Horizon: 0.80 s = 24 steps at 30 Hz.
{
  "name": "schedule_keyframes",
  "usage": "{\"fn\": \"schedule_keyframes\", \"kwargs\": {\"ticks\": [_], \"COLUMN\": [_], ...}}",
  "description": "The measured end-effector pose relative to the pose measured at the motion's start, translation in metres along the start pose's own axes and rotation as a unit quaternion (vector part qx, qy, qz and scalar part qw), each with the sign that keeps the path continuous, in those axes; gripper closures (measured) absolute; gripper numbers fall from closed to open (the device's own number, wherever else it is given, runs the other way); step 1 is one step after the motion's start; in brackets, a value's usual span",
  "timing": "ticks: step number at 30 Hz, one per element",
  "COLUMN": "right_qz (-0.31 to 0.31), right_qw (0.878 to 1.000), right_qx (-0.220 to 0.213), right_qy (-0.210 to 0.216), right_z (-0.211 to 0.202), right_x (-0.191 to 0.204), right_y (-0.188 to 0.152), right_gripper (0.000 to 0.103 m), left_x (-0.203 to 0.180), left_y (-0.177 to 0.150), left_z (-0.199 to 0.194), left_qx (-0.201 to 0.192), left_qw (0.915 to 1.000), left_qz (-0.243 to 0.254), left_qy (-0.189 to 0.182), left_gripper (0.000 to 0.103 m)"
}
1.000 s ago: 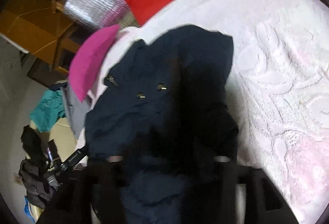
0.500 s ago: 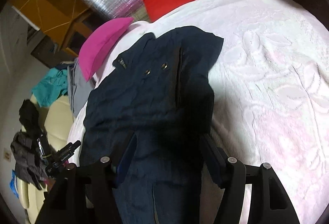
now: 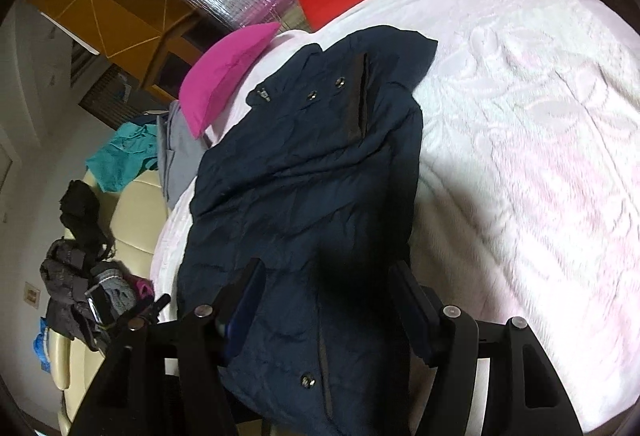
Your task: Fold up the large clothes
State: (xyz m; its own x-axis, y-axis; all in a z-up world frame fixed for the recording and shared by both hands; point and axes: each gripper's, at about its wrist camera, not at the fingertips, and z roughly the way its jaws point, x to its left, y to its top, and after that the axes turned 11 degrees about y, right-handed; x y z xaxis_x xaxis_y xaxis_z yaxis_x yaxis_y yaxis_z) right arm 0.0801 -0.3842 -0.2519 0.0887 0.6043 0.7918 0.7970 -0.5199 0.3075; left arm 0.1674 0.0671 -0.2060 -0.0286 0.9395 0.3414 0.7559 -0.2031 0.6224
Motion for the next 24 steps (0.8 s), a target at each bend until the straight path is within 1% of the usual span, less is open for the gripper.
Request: {"fn": "schedule_keyframes", "kwargs": {"ticks": [3,6,8,15,20,24], "right_qz": [-0.007,-0.018,-0.024,-0.031,-0.040,-0.041], "right_qw": [1.000,0.999,0.999,0.999,0.998,0.998], "right_qx": [-0.004,-0.006,-0.005,0.005,0.016,0.024], "right_qy": [0.016,0.028,0.035,0.045,0.047,0.046], "right_z": [-0.005,-0.008,-0.010,-0.011,-0.008,-0.005], "right_x": [0.009,0.020,0.026,0.042,0.049,0.050], "right_y": [-0.013,-0.028,-0.040,-0.076,-0.089,-0.094], "right_gripper": [0.035,0.035,0.035,0.035,0.035,0.035], "left_x": [0.002,0.004,0.004,0.009,0.010,0.011], "left_y": [-0.004,-0.007,-0.009,-0.010,-0.009,-0.010], "left_z": [-0.013,-0.026,-0.030,-0.034,-0.033,-0.032], "left_qx": [-0.023,-0.047,-0.054,-0.061,-0.061,-0.059], "left_qw": [0.9997,0.9989,0.9985,0.9981,0.9979,0.9980], "left_qz": [-0.002,-0.001,0.002,-0.004,-0.011,-0.012], "left_qy": [0.008,0.003,0.000,-0.012,-0.019,-0.019], "left_gripper": [0.025,0.025,0.025,0.025,0.025,0.025]}}
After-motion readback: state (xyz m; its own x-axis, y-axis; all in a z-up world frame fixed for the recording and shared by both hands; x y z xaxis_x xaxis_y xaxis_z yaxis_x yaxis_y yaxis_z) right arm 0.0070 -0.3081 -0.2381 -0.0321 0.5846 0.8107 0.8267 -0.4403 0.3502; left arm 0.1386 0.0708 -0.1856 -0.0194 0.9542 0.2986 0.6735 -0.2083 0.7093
